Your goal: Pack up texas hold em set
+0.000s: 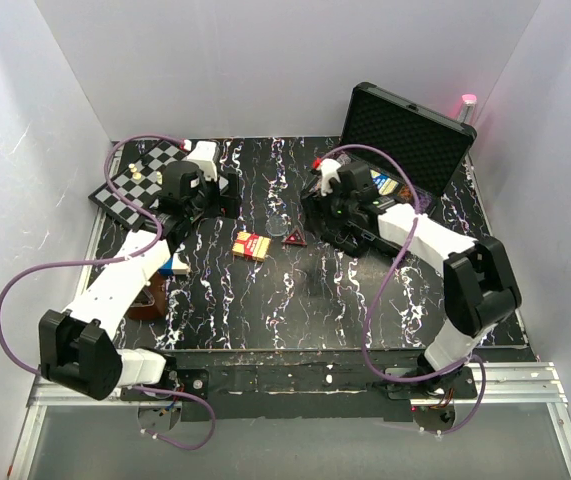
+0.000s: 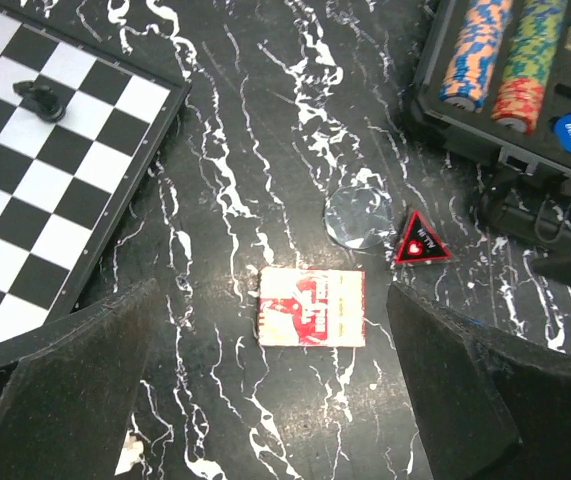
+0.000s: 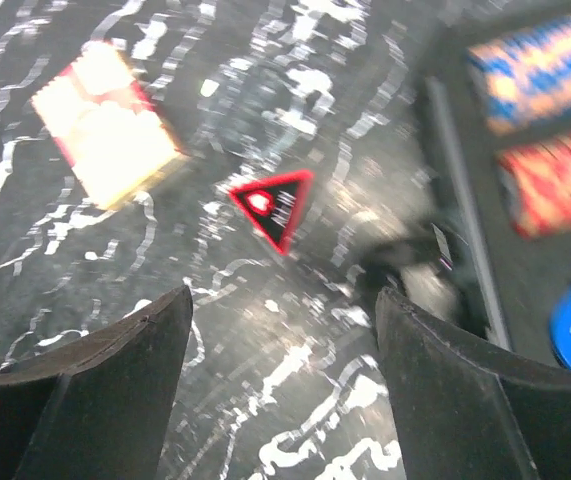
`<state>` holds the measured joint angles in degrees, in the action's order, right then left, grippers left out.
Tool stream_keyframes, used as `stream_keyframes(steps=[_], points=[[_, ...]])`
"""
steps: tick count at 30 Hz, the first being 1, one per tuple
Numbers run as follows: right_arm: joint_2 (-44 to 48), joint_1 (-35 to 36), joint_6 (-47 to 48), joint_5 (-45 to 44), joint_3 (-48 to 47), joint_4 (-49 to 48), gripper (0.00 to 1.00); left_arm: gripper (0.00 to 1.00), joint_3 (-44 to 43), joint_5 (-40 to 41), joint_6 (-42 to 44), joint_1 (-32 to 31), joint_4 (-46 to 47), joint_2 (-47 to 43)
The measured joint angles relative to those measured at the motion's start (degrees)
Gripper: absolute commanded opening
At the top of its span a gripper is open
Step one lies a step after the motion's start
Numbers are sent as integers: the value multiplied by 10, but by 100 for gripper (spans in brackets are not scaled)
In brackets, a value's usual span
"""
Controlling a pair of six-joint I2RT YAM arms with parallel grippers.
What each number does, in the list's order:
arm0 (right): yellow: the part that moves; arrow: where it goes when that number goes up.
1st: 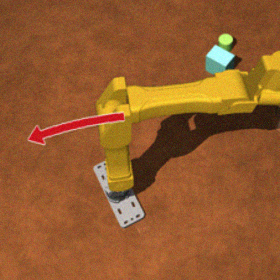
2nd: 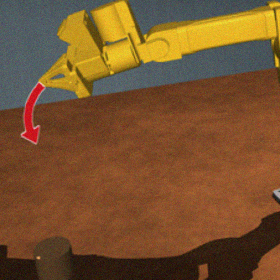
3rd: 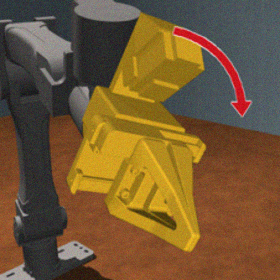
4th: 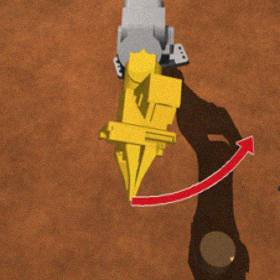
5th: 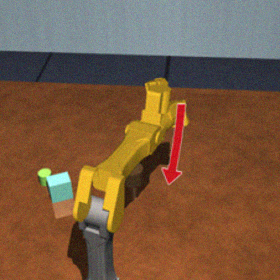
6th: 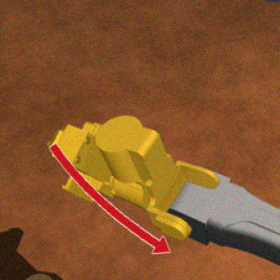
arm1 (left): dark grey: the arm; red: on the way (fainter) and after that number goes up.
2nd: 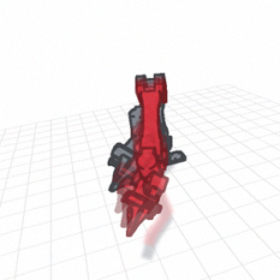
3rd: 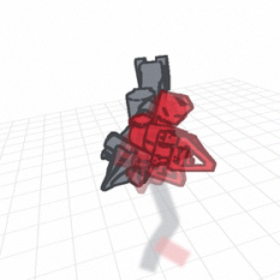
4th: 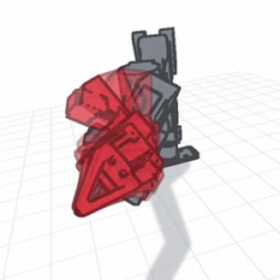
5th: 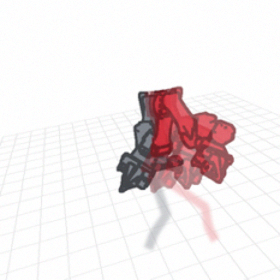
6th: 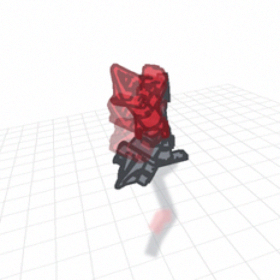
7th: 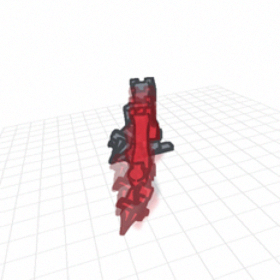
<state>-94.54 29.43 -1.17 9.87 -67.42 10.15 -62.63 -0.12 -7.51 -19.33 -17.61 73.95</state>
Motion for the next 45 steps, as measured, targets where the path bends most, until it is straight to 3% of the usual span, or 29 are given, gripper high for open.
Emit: stream_keyframes(steps=[6, 14, 24, 36, 42, 45], points=[[-91, 63, 39, 61, -93, 0, 85, 98, 0, 29, 0, 2, -13, -4], [-193, 119, 81, 74, -181, 31, 84, 98, 0, 48, -6, 21, -12, -26], [-285, 160, 145, 21, -283, 107, 85, 98, 0, 68, -6, 22, -13, -46], [-321, 183, 187, -14, -321, 156, 83, 98, 0, 68, -6, 22, -12, -46], [-333, 188, 194, -33, -327, 159, 79, 98, 0, 68, -6, 22, -12, -46], [-333, 189, 194, -35, -327, 159, 67, 98, 0, 68, -6, 22, -12, -46]])
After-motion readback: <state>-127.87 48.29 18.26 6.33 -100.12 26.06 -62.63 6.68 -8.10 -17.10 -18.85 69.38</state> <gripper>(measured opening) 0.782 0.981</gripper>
